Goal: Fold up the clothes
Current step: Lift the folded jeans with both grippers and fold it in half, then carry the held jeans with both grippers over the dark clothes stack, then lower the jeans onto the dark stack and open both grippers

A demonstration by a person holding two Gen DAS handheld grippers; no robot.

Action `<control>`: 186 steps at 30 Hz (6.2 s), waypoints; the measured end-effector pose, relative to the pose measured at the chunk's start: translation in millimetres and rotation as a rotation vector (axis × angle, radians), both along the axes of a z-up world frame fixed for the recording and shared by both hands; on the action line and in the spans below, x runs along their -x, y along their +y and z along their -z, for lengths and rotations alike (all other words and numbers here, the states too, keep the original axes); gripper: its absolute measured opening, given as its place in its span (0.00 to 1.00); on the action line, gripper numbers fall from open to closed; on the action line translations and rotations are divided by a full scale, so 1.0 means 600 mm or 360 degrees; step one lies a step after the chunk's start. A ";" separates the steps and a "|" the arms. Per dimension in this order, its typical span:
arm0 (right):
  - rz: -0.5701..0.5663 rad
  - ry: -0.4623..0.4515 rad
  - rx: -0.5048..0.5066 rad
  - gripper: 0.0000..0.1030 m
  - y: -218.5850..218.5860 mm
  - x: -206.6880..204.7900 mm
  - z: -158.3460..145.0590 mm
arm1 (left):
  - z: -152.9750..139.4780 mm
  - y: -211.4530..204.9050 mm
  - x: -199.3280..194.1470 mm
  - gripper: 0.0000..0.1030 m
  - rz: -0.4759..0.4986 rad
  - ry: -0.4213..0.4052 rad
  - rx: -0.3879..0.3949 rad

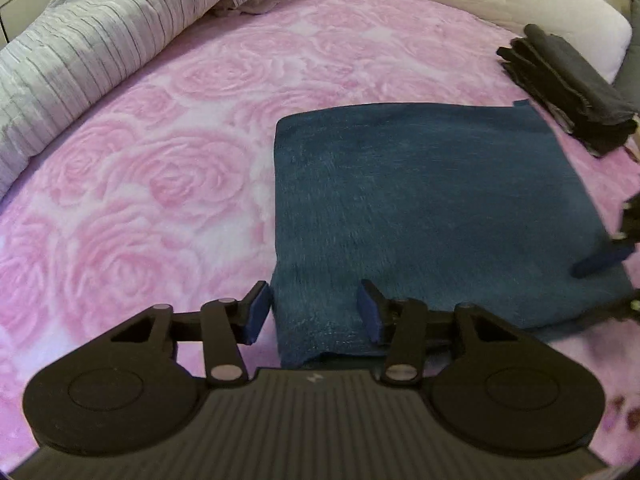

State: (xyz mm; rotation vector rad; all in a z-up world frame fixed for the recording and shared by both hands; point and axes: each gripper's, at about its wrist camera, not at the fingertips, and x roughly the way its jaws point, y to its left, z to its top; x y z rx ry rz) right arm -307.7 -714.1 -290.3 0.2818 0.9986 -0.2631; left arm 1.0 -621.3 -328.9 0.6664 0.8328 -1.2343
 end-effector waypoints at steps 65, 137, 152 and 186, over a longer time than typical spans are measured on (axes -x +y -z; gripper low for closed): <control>-0.0398 0.0385 0.0851 0.21 0.083 -0.011 -0.063 | -0.003 -0.009 0.309 0.41 0.1657 -0.1290 -0.0009; -0.0426 0.0473 0.0948 0.29 -0.396 0.733 -0.116 | -0.112 -0.473 0.886 0.37 0.1597 -0.1251 -0.0097; -0.0408 0.0460 0.0982 0.12 -0.352 0.775 -0.154 | -0.133 -0.425 0.846 0.34 0.1552 -0.1261 -0.0009; -0.0444 0.0403 0.1038 0.23 -0.359 0.694 -0.078 | -0.174 -0.372 0.732 0.31 0.1457 -0.1128 -0.0046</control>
